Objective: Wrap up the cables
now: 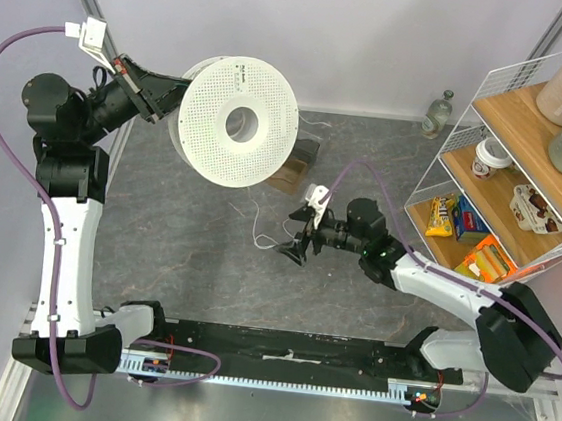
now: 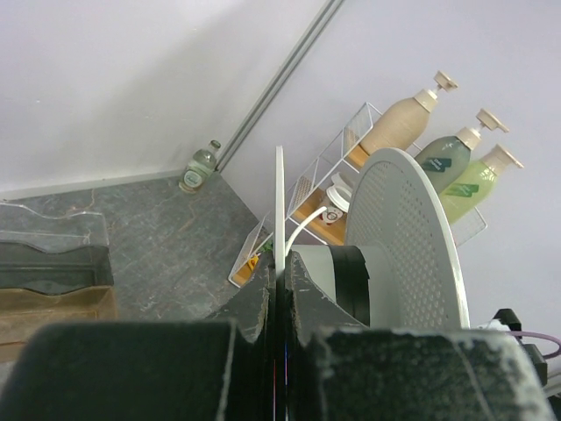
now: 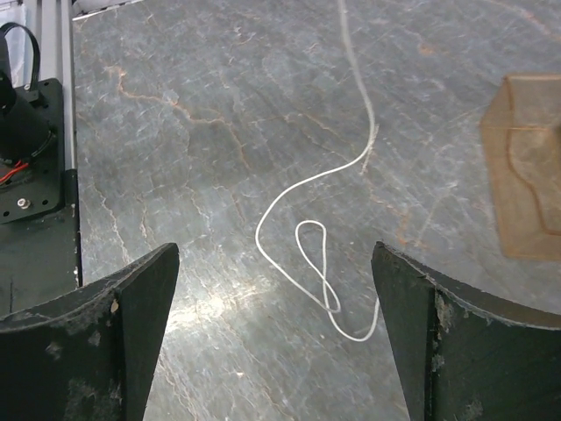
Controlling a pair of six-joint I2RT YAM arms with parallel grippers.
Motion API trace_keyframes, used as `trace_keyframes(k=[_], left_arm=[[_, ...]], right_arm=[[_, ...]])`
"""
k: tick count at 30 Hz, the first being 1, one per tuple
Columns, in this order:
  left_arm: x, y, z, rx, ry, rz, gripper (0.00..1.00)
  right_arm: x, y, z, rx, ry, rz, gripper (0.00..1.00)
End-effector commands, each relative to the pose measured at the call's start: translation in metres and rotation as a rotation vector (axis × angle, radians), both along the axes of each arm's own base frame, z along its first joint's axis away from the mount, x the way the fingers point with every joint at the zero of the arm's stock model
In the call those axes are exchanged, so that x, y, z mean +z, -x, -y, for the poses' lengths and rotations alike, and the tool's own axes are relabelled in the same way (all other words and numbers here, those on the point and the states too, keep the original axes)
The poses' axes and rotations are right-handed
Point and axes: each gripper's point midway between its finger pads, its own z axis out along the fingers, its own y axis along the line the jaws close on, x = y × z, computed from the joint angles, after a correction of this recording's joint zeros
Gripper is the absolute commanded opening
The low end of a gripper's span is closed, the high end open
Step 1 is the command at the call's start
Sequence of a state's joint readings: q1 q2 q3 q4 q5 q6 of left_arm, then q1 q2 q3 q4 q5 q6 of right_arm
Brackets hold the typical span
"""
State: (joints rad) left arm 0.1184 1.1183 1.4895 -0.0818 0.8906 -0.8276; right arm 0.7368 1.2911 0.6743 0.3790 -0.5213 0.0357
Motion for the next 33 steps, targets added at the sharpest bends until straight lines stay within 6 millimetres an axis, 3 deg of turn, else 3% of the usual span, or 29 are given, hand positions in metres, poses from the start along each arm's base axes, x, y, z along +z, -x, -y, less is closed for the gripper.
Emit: trace_keyframes(k=[1, 6, 13, 19, 23, 25, 28, 33], left_arm=[[0.037, 0.02, 0.003, -0.018, 0.04, 0.097, 0.02], [0.042, 0.023, 0.004, -0.036, 0.079, 0.102, 0.02], [0.041, 0.027, 0.005, -0.04, 0.076, 0.104, 0.02], [0.038, 0.027, 0.005, -0.038, 0.077, 0.099, 0.02], [0.037, 0.023, 0.001, 0.004, 0.079, 0.095, 0.02], [0.033, 0.017, -0.004, 0.051, 0.072, 0.087, 0.02], [0.02, 0.002, -0.016, 0.145, 0.045, 0.06, 0.02], [-0.013, -0.029, -0.046, 0.353, -0.035, -0.012, 0.02]], right_arm=[[0.001, 0.002, -0.018, -0.001, -0.053, 0.056, 0.98], [-0.037, -0.011, -0.024, -0.07, 0.027, 0.035, 0.94], [-0.06, 0.003, -0.044, 0.064, 0.135, 0.179, 0.8], [-0.081, -0.005, -0.053, 0.11, 0.237, 0.208, 0.53], [-0.084, -0.004, -0.054, 0.135, 0.257, 0.238, 0.21], [-0.082, 0.001, -0.052, 0.154, 0.269, 0.232, 0.0], [-0.072, 0.014, -0.044, 0.191, 0.289, 0.192, 0.0], [-0.04, 0.057, -0.017, 0.295, 0.285, 0.175, 0.0]])
